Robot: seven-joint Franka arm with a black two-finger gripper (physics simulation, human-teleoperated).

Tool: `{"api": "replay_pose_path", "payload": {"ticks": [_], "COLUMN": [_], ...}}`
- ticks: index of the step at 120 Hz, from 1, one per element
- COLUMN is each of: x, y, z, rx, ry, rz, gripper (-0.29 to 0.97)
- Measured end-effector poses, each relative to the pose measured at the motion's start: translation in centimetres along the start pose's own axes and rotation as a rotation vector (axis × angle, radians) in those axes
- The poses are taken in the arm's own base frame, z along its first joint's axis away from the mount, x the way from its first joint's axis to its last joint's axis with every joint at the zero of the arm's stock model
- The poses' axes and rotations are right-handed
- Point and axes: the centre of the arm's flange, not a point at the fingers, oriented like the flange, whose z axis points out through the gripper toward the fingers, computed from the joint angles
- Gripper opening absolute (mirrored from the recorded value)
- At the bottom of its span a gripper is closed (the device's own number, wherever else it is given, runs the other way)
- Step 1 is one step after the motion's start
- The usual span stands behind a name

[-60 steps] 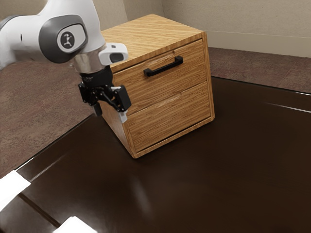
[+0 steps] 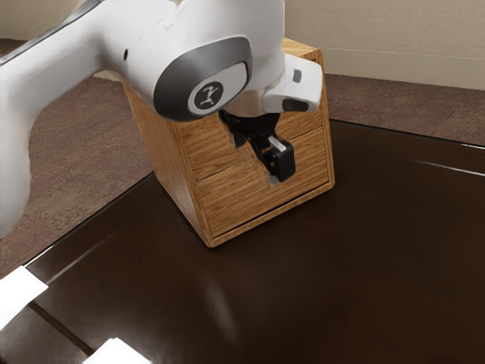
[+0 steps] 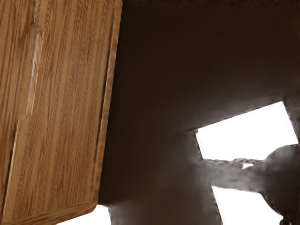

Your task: Pull the drawer handle with one arm to open the drawer

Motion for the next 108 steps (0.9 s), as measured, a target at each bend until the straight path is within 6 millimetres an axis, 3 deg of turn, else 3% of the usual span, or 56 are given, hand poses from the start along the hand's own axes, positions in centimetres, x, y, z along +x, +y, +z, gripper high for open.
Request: {"api": "replay_pose_path", "payload": {"ticks": [17,32,44,50,59,64,70,80,90,108], "x": [1.4,2.7,-0.8,-1.2,1.1,2.8,4.4,5.4,5.7,5.8], "y": [0.5,2.5,4.6,5.7,6.6,5.6,2.7,-1.0,-1.9,-2.7], "z": [0.7,1.8,1.2,1.1,0.9,1.2,2.9,5.3,6.0,4.5], "rx": [0.082,0.169,0.2,0.239,0.308,0.328,0.345,0.313,0.309,0.305], "ry": [0.043,0.07,0.096,0.122,0.176,0.199,0.201,0.211,0.223,0.265], "rz": [0.04,0.116,0.211,0.259,0.289,0.273,0.232,0.196,0.196,0.189], "gripper": [0.68,0.68,0.68,0.68,0.68,0.68,0.68,0.68,0.68,0.68]}}
